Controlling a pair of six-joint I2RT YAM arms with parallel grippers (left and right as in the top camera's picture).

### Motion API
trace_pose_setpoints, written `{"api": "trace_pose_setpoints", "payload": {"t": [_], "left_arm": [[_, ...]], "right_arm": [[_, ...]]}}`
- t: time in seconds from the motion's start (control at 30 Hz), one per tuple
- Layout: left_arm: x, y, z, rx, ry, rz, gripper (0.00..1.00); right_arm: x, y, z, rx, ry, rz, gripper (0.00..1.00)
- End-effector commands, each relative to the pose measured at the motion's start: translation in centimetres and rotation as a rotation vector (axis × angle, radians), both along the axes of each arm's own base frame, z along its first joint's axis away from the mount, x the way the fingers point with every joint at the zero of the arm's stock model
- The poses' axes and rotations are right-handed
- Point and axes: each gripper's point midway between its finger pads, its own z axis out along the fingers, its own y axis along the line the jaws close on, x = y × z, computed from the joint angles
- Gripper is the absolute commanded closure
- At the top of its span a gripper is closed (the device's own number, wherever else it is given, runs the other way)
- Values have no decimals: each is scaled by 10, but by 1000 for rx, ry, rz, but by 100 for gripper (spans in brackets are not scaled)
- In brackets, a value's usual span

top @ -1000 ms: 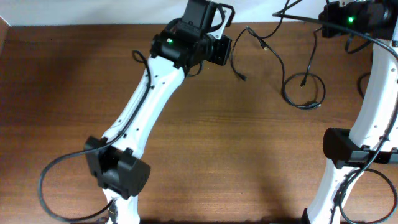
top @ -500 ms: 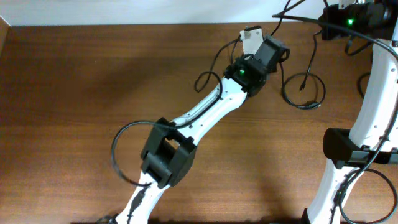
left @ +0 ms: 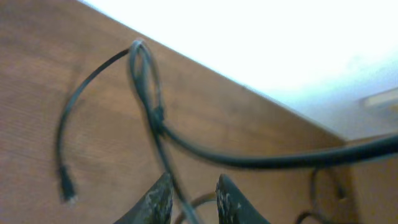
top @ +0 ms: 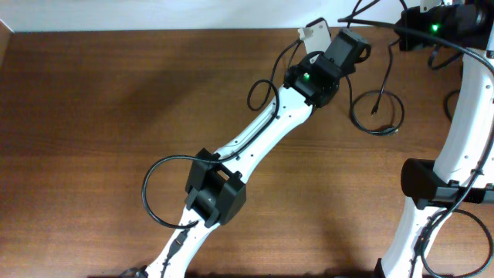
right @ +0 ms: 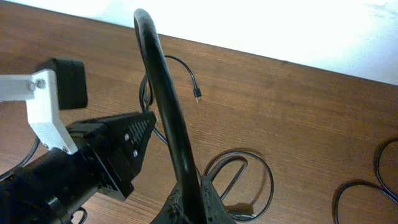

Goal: Untangle cables

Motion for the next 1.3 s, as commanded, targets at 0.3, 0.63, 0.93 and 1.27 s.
{"api": "trace_pose_setpoints", "payload": {"t": [0.3, 0.63, 0.93, 1.27], "left_arm": [[-4, -40, -20, -121, 50, -86, 76], [-16, -5, 31, 48, -11, -75, 73], [-20, 14, 43, 108, -17, -32, 69], [-6, 10, -37, 48, 111, 100, 72]], "right_arm": [[1, 2, 0, 16, 0, 1, 96], [3, 5, -7, 21, 19, 9, 96], [6, 17, -13, 18, 33, 35, 96], [3, 18, -16, 19, 48, 36, 96]]}}
